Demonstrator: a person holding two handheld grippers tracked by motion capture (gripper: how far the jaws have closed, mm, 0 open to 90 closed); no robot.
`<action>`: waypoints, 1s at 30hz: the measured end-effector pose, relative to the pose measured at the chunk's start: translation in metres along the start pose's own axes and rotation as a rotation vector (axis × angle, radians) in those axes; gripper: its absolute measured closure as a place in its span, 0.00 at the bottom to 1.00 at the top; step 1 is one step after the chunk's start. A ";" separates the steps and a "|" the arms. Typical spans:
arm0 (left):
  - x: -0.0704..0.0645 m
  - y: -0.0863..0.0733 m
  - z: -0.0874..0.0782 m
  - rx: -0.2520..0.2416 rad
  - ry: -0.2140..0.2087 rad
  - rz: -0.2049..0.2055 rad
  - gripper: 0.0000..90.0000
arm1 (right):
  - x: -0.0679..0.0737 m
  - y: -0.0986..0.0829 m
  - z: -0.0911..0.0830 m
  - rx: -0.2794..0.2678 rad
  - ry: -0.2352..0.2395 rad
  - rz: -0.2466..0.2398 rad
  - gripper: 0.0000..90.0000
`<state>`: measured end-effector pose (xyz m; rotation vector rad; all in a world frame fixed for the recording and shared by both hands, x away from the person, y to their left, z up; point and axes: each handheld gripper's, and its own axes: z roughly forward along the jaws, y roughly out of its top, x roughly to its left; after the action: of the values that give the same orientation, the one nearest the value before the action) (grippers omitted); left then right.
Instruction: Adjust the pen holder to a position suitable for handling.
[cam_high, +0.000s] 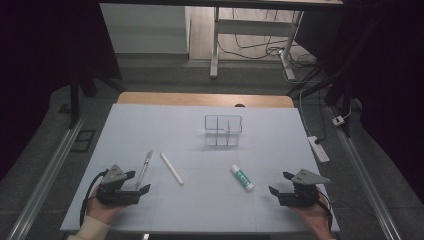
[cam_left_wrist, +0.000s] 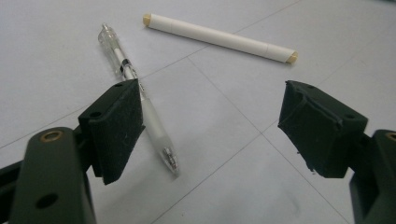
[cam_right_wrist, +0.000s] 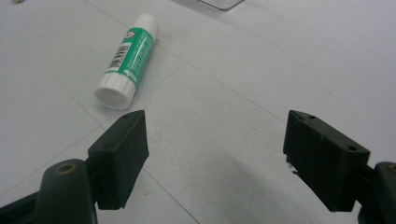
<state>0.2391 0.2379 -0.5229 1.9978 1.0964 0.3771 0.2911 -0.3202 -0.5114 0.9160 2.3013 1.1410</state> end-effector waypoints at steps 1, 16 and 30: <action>0.000 0.000 0.000 0.000 0.000 0.000 0.25 | 0.000 0.000 0.000 0.002 0.001 -0.001 0.24; -0.001 0.002 -0.002 -0.013 -0.009 -0.001 0.25 | 0.004 0.020 0.008 -0.003 -0.003 -0.013 0.26; -0.001 0.002 -0.001 -0.008 -0.011 -0.003 0.25 | 0.006 0.040 0.023 0.006 -0.005 -0.010 0.28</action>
<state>0.2392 0.2373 -0.5212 1.9892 1.0890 0.3682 0.3154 -0.2858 -0.4928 0.9075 2.3042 1.1267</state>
